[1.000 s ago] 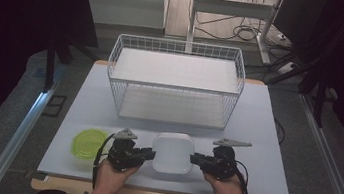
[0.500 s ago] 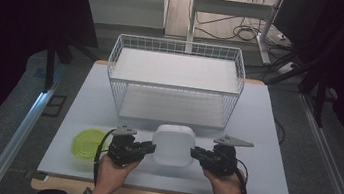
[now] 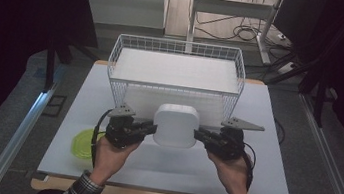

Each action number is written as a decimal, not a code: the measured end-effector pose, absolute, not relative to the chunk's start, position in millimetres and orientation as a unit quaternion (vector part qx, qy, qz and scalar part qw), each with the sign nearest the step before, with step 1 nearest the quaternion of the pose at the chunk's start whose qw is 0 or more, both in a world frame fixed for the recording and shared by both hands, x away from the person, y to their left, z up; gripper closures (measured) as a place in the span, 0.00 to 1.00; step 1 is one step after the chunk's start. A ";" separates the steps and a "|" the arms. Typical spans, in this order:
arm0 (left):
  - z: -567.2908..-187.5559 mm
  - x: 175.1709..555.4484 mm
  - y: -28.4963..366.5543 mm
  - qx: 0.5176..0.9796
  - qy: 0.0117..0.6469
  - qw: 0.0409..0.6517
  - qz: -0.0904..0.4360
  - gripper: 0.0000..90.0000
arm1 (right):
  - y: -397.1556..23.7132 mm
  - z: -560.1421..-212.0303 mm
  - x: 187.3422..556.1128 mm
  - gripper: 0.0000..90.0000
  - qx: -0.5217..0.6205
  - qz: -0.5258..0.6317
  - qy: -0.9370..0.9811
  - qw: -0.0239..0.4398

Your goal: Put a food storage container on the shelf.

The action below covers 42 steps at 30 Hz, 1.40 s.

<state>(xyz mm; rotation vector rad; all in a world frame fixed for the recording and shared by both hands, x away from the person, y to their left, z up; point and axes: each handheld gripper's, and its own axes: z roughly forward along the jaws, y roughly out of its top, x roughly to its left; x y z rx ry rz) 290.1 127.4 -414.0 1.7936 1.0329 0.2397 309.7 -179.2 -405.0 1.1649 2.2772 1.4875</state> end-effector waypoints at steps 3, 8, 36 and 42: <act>-406.9 294.6 128.2 0.743 0.426 0.505 0.103 0.87 | -178.6 -399.0 313.7 0.88 0.390 0.503 0.765 0.094; -390.6 302.9 131.2 0.741 0.422 0.509 0.114 0.87 | -175.3 -381.6 322.5 0.88 0.384 0.509 0.763 0.105; -328.6 352.4 144.7 0.726 0.425 0.524 0.137 0.86 | -157.1 -314.3 369.0 0.88 0.376 0.530 0.749 0.132; -319.5 367.7 146.4 0.723 0.429 0.523 0.140 0.86 | -155.5 -310.1 385.1 0.88 0.386 0.536 0.740 0.124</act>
